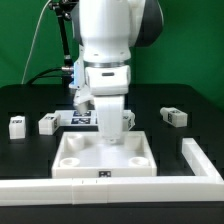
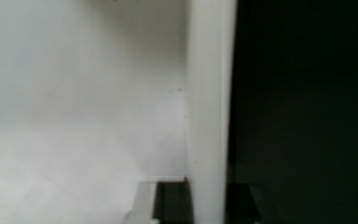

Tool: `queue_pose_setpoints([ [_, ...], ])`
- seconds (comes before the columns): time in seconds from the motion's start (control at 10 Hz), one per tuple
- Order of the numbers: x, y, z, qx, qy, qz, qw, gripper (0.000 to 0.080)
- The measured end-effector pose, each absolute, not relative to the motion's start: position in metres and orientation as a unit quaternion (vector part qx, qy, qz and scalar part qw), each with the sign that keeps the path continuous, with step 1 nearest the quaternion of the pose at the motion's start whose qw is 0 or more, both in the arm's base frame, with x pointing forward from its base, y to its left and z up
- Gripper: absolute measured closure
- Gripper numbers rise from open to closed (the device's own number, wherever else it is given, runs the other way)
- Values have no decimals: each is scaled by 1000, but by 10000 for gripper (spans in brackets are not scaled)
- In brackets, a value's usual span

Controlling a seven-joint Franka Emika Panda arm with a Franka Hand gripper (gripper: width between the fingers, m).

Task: Assemble one leg

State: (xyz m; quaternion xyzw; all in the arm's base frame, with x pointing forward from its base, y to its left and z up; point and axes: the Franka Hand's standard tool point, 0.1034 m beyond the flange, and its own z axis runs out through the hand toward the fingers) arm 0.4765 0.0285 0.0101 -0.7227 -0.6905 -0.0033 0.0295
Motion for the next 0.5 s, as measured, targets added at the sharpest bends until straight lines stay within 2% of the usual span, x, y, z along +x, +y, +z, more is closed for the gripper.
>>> queue_pose_setpoints([
  [0.5,499,77,12,-730,-683,-17,27,738],
])
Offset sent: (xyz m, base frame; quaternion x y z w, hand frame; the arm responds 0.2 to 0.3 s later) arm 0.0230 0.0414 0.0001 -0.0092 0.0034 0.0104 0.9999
